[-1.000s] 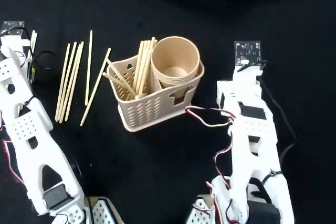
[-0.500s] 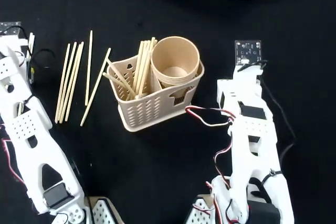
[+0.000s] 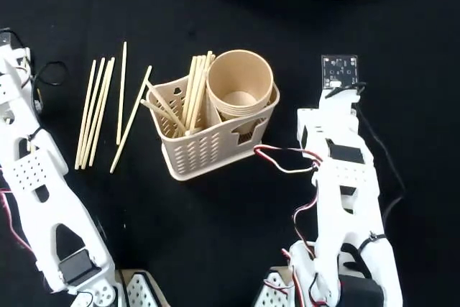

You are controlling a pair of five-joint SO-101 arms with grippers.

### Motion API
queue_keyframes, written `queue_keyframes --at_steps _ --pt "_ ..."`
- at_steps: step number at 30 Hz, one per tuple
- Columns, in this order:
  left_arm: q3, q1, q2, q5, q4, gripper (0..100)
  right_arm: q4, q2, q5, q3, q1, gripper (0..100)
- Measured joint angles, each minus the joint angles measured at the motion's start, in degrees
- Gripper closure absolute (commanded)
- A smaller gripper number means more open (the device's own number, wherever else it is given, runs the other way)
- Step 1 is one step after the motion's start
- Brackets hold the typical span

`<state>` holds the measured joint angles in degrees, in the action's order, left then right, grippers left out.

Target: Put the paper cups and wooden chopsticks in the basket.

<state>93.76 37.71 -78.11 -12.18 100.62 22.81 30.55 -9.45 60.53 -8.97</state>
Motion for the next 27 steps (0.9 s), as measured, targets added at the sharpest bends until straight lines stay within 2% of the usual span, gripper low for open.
queue_keyframes --at_steps 8,27 --pt "-3.2 0.0 5.5 0.8 0.0 97 0.0 0.0 0.0 0.0 0.0 98.6" --pt "-47.0 -2.4 43.8 0.9 0.0 97 0.0 0.0 0.0 0.0 0.0 98.6"
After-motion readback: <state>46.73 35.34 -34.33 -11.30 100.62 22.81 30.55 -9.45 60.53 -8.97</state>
